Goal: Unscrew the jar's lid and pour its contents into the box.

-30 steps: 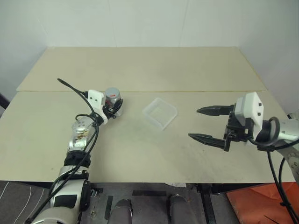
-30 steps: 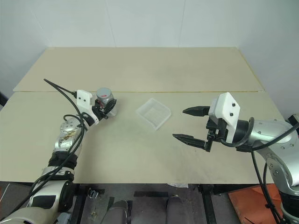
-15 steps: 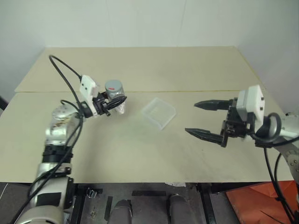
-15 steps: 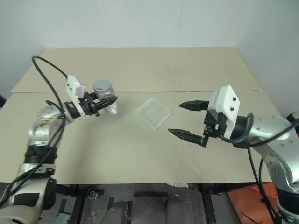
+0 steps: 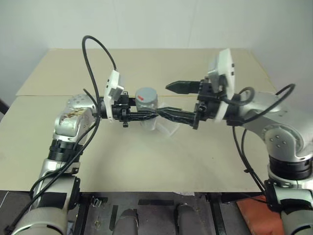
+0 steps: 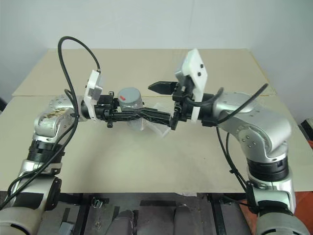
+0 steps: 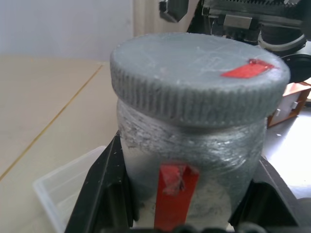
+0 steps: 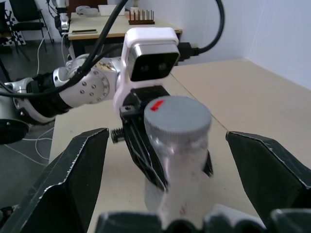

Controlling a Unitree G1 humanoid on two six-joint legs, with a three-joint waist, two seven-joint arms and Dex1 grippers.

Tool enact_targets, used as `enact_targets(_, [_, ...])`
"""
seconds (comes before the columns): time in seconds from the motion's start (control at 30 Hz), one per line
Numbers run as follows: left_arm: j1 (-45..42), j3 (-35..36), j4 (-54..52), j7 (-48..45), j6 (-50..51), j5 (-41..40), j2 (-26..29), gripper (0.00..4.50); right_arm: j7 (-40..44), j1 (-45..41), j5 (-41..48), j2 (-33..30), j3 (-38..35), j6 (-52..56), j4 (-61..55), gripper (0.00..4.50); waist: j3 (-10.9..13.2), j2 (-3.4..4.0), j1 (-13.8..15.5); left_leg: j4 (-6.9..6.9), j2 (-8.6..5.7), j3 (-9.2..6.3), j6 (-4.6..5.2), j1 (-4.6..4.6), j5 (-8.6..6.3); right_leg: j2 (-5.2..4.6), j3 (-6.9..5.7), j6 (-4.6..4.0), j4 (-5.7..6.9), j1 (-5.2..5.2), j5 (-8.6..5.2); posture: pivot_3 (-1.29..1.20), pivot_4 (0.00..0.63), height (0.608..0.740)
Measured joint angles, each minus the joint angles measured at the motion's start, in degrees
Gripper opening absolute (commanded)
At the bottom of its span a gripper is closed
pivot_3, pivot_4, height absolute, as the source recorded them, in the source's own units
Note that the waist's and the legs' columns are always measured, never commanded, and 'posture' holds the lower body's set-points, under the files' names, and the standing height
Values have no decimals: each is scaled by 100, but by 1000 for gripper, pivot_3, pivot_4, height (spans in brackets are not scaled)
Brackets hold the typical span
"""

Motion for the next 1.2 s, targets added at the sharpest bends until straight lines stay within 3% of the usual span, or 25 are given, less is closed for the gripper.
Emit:
enact_targets(0.5, [-10, -23, 25, -163, -221, 139, -80, 1917, -448, -468, -590, 561, 533, 223, 265, 4500, 0, 1, -120, 0, 0, -2, -4, -11, 3, 1, 1, -1, 6, -13, 0, 0, 150, 740])
enact_targets(0.6, [-9, -23, 24, -163, -221, 184, -80, 1917, -421, -468, -596, 597, 555, 238, 330, 3879, 0, 1, -120, 0, 0, -2, -4, -11, 3, 1, 1, -1, 6, -13, 0, 0, 150, 740])
enact_targets(0.7, [-9, -22, 19, -167, -223, 187, -80, 1917, -333, -468, -624, 595, 562, 240, 348, 2824, 0, 1, -121, 0, 0, -2, -4, -12, 3, 1, 1, -1, 7, -14, 0, 0, 150, 740])
enact_targets(0.87, [39, -21, -28, -180, -212, 189, -66, 1917, -90, -500, -701, 606, 580, 188, 505, 2732, 0, 1, -121, 0, 0, -2, -4, -11, 3, 1, 0, -1, 7, -14, 0, 0, 150, 740])
enact_targets(1.03, [113, 19, -271, -347, -89, 41, 83, 1917, 840, -605, -835, 612, 637, -340, 995, 2732, 0, 2, -138, 0, 0, -2, -4, -11, 2, 1, 1, -1, 6, -14, 0, 0, 150, 740])
enact_targets(1.2, [301, -35, -890, -841, 108, -214, 270, 1917, 3182, -875, -1018, 571, 898, -1745, 2125, 2732, 1, 3, -142, 0, 0, -1, -4, -12, 3, 1, 1, 0, 5, -13, 0, 0, 150, 740])
